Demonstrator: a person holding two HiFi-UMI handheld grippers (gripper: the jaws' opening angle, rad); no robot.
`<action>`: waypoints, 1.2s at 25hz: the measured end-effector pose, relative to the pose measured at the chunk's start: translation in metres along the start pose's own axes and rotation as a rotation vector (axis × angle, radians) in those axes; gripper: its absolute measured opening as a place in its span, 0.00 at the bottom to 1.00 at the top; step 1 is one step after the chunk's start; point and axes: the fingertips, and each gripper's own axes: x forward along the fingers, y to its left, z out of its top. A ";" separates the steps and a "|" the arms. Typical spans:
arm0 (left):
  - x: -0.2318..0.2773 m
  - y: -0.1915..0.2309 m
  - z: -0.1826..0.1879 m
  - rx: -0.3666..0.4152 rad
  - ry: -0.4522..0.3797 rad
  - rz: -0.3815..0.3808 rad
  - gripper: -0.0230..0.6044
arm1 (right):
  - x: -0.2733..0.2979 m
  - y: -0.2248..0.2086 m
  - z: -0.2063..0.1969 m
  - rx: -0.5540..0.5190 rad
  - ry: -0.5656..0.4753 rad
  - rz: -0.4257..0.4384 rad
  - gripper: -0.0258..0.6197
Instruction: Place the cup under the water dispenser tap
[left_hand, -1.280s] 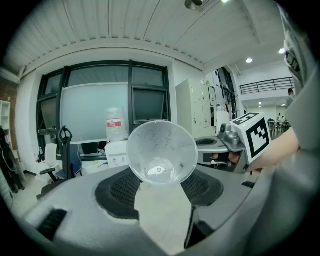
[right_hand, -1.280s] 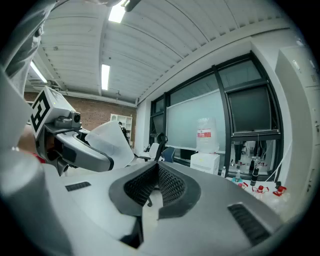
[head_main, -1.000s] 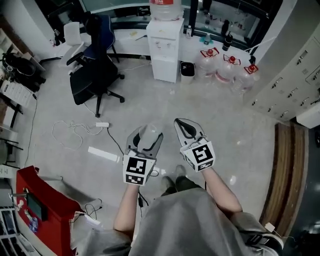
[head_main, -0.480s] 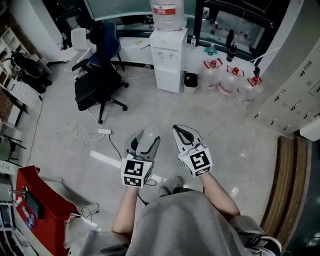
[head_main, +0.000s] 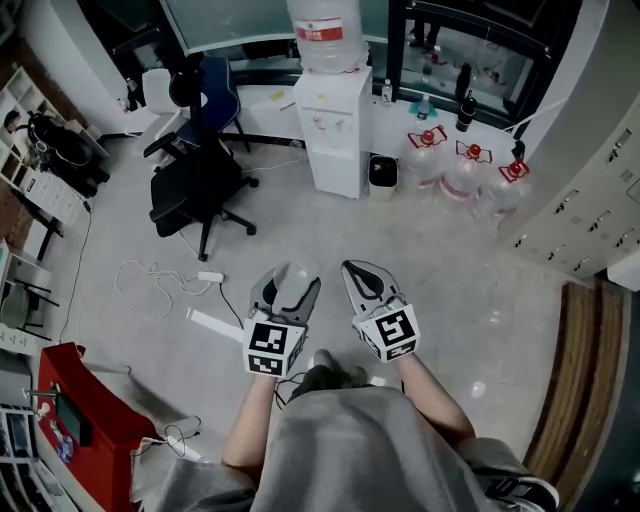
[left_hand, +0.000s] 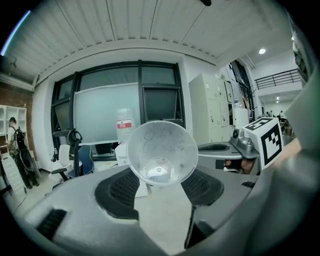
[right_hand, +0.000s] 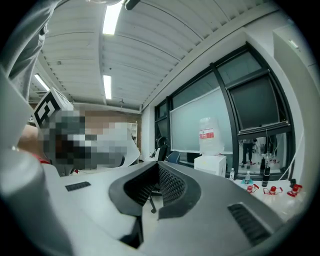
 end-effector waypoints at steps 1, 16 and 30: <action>0.005 0.002 0.000 0.001 0.002 -0.001 0.44 | 0.004 -0.004 -0.001 0.004 0.001 -0.001 0.05; 0.084 0.092 -0.008 -0.009 0.028 -0.037 0.44 | 0.109 -0.043 -0.022 0.028 0.053 -0.028 0.05; 0.155 0.196 -0.007 -0.030 0.035 -0.111 0.44 | 0.226 -0.067 -0.021 0.017 0.094 -0.092 0.05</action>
